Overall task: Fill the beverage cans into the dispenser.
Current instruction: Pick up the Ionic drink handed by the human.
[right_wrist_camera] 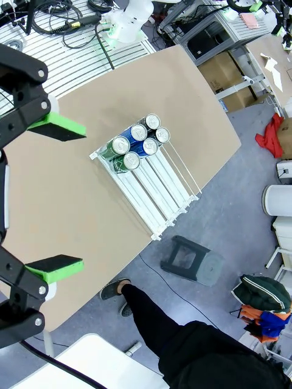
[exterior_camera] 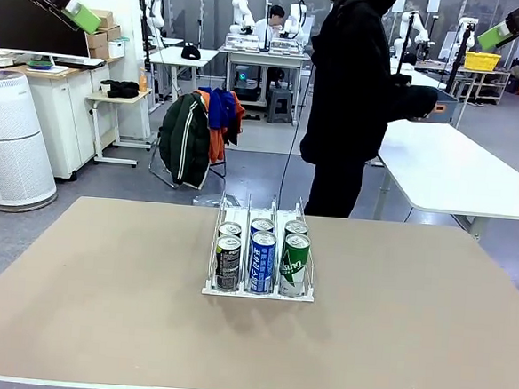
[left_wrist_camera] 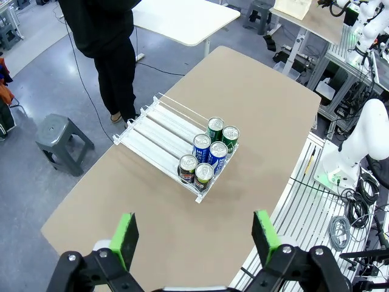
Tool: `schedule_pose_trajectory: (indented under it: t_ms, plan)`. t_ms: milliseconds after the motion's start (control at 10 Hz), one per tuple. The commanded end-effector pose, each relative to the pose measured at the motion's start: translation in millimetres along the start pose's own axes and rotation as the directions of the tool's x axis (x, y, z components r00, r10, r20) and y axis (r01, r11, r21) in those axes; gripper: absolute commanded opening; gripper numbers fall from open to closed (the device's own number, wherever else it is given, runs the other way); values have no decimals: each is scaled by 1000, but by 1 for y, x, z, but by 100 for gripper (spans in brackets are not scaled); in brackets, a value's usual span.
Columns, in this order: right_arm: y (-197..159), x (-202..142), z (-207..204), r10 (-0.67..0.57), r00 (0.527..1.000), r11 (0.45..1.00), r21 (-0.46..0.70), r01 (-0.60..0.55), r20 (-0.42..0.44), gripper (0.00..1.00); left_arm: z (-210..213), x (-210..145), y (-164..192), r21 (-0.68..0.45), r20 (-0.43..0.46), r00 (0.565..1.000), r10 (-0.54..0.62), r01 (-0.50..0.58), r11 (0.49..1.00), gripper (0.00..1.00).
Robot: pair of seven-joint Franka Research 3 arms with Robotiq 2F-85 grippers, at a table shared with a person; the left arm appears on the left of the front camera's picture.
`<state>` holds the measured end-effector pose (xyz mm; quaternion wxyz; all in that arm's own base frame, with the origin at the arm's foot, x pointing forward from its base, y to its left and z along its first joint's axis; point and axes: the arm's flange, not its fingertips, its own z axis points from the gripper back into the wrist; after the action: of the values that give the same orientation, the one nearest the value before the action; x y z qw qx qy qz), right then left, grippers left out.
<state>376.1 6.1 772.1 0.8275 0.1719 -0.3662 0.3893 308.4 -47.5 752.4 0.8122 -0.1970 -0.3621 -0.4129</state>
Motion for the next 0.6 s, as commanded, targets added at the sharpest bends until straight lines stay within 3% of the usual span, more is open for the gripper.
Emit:
schedule_pose_trajectory:
  t_ms: [0,500]
  plan:
    - [0,-1,-1,-1,1000,1000,2,1,-1,100,0,-1,-1,-4,2,1000,2,-2,1000,100]
    - [0,-1,-1,-1,1000,1000,2,1,-1,100,0,-1,-1,-4,2,1000,2,-2,1000,100]
